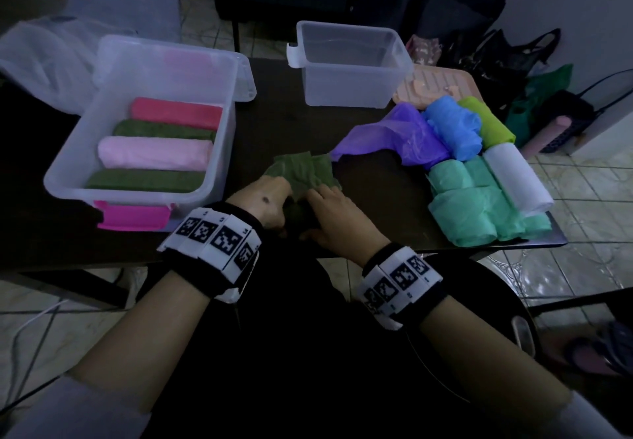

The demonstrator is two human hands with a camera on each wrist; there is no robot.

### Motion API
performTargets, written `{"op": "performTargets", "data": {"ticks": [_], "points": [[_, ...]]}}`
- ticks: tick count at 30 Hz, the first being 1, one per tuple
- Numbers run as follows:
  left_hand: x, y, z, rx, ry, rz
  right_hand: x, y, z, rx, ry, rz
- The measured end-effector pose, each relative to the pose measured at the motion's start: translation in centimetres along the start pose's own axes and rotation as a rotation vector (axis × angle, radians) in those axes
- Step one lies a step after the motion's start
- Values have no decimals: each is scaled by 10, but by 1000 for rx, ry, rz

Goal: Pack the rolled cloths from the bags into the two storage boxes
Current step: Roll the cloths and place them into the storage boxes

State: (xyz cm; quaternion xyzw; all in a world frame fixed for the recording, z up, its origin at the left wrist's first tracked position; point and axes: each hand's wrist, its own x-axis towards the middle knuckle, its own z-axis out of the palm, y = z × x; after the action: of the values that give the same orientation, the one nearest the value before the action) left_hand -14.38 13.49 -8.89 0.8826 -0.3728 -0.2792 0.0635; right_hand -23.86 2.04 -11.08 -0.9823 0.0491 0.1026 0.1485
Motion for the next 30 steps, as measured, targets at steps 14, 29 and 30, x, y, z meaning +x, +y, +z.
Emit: {"op": "performTargets", "data": {"ticks": [14,29,30], "points": [[2,5,-2,13,131,28,41,34,-32,445,-107,57],[9,-11,-6,-79,-36,-37,-3,-1,21,-20,197,-44],[6,-11,-6,-86,-46,-29,-2,-3,18,-34,171,-45]]}}
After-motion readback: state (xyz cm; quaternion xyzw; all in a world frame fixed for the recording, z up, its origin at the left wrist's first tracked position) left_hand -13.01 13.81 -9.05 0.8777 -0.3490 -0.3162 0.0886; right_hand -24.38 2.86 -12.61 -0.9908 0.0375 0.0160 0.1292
